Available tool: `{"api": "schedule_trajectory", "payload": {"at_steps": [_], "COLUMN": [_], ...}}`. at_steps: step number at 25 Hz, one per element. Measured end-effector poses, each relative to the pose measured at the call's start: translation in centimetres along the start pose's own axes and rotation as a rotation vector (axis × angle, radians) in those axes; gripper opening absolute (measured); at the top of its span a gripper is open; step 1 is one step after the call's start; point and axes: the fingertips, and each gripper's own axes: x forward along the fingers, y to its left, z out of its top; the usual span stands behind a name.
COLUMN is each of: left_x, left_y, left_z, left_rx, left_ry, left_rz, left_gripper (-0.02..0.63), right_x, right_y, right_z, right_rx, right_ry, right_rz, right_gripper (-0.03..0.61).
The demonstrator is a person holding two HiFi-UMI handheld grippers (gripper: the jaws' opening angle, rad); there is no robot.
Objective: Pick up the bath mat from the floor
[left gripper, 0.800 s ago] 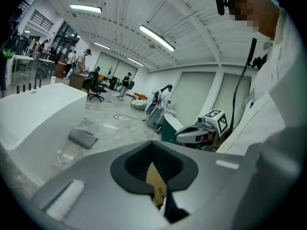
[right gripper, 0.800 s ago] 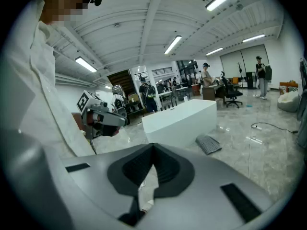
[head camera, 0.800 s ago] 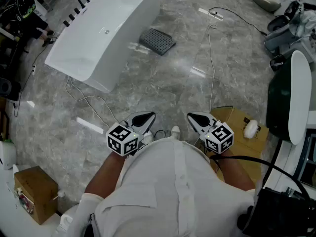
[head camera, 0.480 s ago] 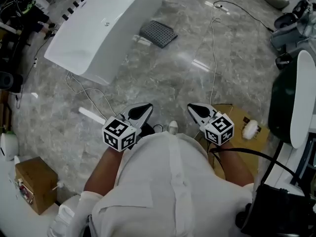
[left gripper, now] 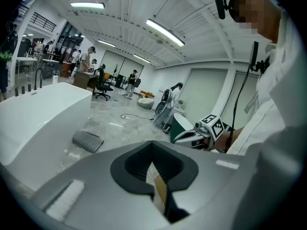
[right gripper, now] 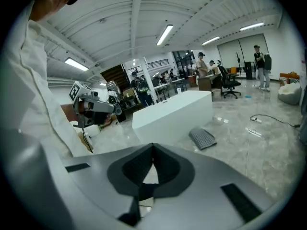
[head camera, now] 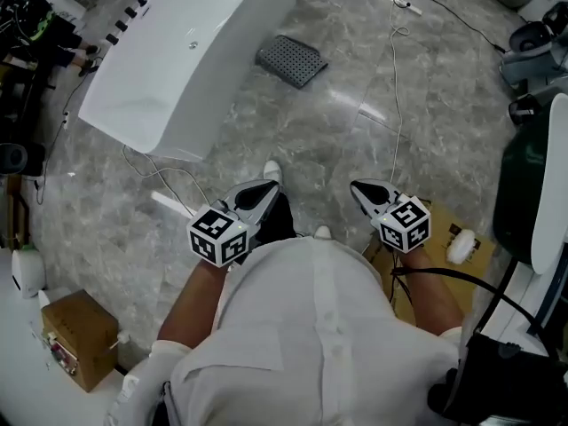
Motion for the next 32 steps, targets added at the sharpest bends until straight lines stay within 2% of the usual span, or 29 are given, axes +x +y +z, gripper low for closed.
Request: {"api": "schedule_trajectory", "payload": {"at_steps": [5,9,11,14,17,20,24,29,32], "left_x": [2.9,4.4,5.2,6.5,8.0,10.6,15.0,22.5,27.6], "left_y": [8.5,14.4,17.5,22.2,25.1,27.9,31.5,36.9,40.1], "left_z": [4.4,8.3,9.1,9.9,9.9,10.4,11.6,12.3,11.6], "left_rx": [-0.023,0.01,0.012,-0.005,-0.042,-0.087,-0.159,-0.241,-0.279], "left_ry": [-0.014,-0.006,0.013,0.055,0.089,0.112,0.154,0.215,0.232], "left_rz": [-0.037,-0.083,-0.093,-0.079,-0.053,-0.024,0.021,0.094,0.101], "left_gripper": [0.006,0.009,0.009,0.009,0.009,0.009,0.009,0.009,0.009], "right_x": [5.7,10.9,13.9,18.4,21.5,24.9,31.0,39.9,45.2], "right_y": [-3.6,-6.8,-8.9,-12.4,-16.1,-21.8,-30.2,-40.4,-45.4], "right_z": [3.5,7.5,8.7,10.3,10.8,10.6,9.0,4.1,0.3], "right_rx": [0.045,0.072,0.082,0.099,0.146,0.213,0.361,0.543,0.613], "right_ry": [0.037,0.054,0.065,0.099,0.119,0.124,0.137,0.213,0.267], "right_rz": [-0.076,-0.114,-0.125,-0.132,-0.116,-0.102,-0.035,0.043,0.104], "right_gripper": [0.006,0.037,0.068,0.071,0.071,0.071,0.071,0.071,0.071]}}
